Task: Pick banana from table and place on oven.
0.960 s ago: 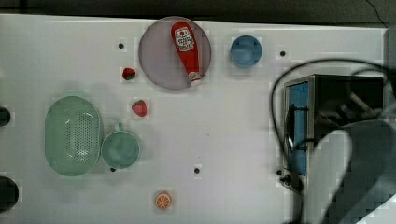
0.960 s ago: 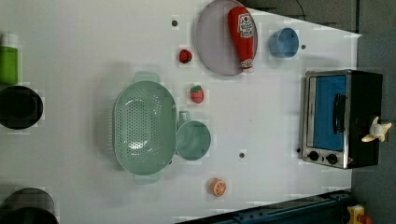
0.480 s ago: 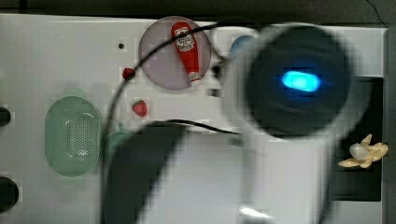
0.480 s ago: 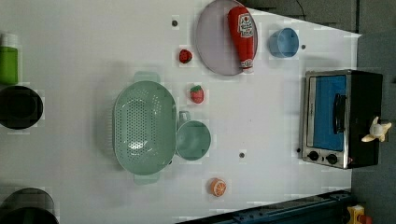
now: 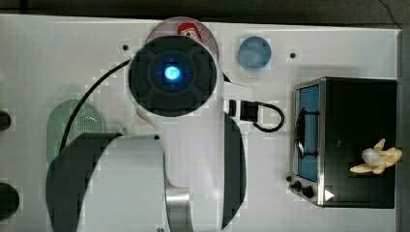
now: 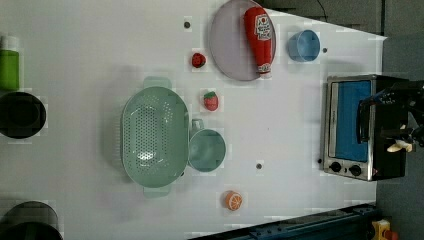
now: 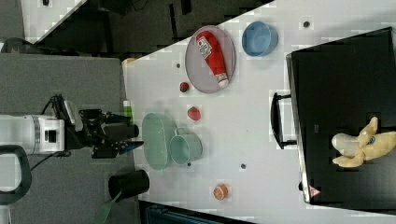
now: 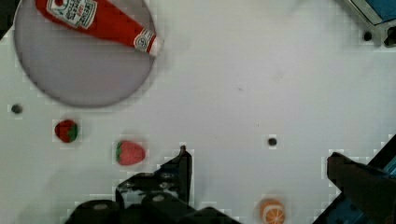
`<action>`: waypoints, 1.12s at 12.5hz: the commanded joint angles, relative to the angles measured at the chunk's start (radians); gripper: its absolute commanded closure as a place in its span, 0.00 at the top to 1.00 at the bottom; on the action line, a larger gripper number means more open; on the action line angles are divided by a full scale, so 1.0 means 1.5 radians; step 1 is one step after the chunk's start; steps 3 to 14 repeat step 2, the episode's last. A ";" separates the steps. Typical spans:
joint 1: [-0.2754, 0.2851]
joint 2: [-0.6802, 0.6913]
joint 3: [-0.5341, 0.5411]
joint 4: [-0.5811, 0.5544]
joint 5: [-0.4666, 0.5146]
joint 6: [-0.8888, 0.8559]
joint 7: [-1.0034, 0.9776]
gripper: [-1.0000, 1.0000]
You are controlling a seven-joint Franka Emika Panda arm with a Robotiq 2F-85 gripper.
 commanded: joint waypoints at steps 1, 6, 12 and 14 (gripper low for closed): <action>-0.041 -0.055 -0.030 -0.011 -0.005 -0.010 0.036 1.00; -0.041 -0.056 -0.029 -0.015 -0.005 -0.009 0.036 1.00; -0.041 -0.056 -0.029 -0.015 -0.005 -0.009 0.036 1.00; -0.041 -0.056 -0.029 -0.015 -0.005 -0.009 0.036 1.00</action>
